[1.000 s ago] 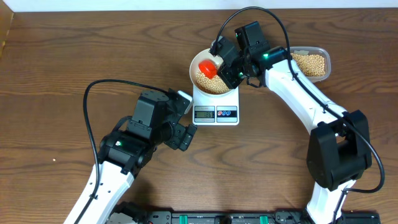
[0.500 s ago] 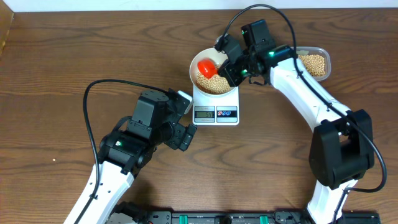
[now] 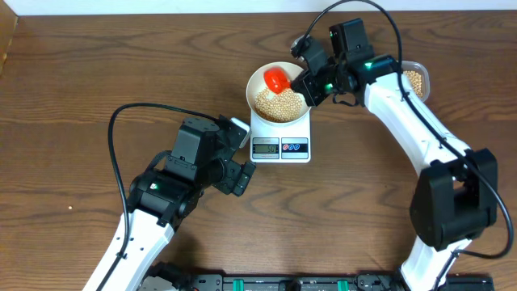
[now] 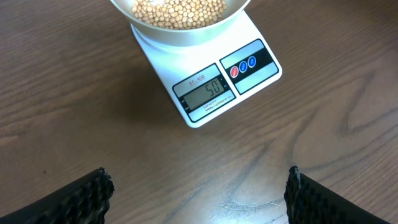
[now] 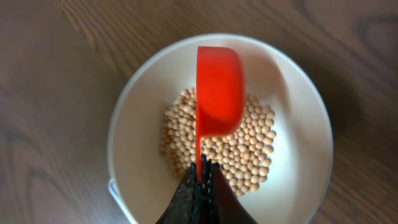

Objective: Scoop item into bowl and weigh 50g on scale
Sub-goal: 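Hold the red scoop tilted over the bowl, trickling beans in, then carry the red scoop right over the clear bean tub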

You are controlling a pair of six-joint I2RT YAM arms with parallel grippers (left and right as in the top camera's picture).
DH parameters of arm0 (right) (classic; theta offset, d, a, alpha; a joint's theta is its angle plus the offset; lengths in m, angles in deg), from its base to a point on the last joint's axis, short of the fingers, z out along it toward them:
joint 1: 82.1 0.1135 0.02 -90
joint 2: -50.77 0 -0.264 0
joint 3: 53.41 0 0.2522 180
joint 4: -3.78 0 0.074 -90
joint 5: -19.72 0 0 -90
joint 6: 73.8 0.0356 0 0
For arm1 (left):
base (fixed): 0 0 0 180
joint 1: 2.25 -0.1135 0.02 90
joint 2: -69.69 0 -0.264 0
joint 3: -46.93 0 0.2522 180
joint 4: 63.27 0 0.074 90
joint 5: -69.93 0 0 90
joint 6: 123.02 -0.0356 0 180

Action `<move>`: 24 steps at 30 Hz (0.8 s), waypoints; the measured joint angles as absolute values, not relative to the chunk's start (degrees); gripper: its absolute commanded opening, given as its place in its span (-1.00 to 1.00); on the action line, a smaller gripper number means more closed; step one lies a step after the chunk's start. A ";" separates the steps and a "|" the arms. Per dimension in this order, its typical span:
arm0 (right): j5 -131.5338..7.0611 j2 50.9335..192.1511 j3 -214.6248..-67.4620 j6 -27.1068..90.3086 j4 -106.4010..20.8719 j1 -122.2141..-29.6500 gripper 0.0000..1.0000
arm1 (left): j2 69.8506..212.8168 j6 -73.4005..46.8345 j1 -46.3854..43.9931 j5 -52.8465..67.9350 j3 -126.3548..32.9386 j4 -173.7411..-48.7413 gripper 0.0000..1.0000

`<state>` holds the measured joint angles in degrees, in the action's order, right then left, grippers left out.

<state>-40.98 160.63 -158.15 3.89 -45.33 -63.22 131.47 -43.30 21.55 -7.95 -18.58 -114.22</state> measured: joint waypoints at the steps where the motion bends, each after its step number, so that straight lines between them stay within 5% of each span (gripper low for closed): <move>1: -40.52 159.89 -158.15 3.97 -45.33 -63.35 -0.98 | 131.47 -43.30 21.55 -7.95 -18.58 -114.22 0.82; 24: -24.15 156.52 -158.15 10.64 -44.96 -71.07 -0.98 | 131.47 -43.30 21.55 -7.95 -18.58 -114.20 0.81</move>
<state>-24.15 156.52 -158.15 10.64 -44.96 -71.07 131.47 -43.30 21.55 -7.95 -18.58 -114.20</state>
